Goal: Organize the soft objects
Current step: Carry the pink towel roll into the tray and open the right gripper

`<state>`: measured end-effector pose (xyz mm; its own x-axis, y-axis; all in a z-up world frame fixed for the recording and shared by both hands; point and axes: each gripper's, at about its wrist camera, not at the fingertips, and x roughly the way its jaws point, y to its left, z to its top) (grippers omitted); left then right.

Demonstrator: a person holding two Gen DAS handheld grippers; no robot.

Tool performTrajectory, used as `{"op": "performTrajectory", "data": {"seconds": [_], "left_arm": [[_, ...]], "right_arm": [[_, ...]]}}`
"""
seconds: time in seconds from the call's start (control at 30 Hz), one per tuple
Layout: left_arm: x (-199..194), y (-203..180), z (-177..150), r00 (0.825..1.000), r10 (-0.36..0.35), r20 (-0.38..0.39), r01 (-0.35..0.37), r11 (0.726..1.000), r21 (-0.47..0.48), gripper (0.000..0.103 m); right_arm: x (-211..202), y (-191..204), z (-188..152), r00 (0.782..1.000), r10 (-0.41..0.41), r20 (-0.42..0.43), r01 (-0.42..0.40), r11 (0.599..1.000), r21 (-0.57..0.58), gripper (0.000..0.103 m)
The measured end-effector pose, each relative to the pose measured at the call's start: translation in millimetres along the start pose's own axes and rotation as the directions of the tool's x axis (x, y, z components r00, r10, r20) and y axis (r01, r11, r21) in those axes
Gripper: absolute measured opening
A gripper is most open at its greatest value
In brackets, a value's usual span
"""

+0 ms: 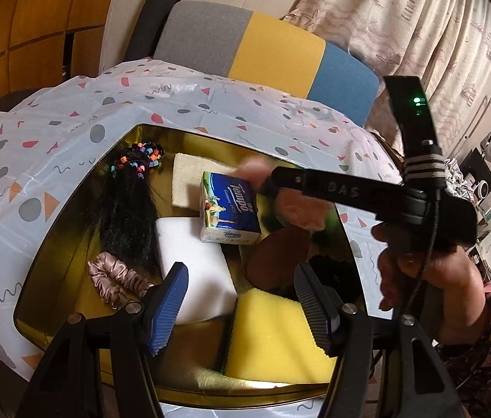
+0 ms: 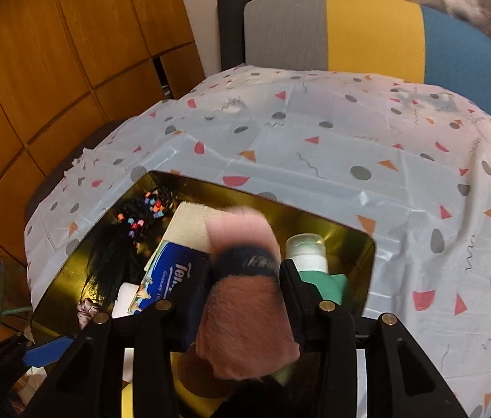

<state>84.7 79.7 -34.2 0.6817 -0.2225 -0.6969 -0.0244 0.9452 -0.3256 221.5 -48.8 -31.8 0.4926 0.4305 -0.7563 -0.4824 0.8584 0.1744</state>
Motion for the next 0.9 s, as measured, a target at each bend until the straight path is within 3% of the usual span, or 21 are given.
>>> {"op": "performTrajectory", "data": {"seconds": [0.03,0.1,0.27,0.43,0.53,0.9], "left_arm": [[-1,0,0,1.000,0.001,0.006,-0.001,1.000,0.006,0.064],[-2,-2,-1,1.000,0.000,0.014,-0.001,1.000,0.013,0.064],[-6,-3,-2,0.999,-0.003,0.032,0.003,1.000,0.009,0.064],[-9,-6,-2,0.998,0.042,0.043,-0.043,0.999,0.024,0.064],[-10,-5,-3,0.996,0.074,0.048,-0.075,0.997,0.030,0.064],[-25,1,-6,0.988,0.138,0.063,-0.140,0.989,0.041,0.064]], "right_arm": [[-1,0,-1,1.000,-0.005,0.003,0.005,1.000,-0.001,0.055],[-5,-2,-4,1.000,-0.006,0.022,0.006,1.000,0.008,0.060],[-18,-4,-14,0.999,0.006,0.051,-0.007,1.000,0.023,0.060],[-35,-3,-25,0.997,-0.003,0.074,0.001,0.999,0.036,0.061],[-45,-1,-31,0.996,-0.008,0.086,0.003,0.998,0.060,0.069],[-72,20,-56,0.992,-0.060,0.115,0.051,0.995,0.083,0.080]]}}
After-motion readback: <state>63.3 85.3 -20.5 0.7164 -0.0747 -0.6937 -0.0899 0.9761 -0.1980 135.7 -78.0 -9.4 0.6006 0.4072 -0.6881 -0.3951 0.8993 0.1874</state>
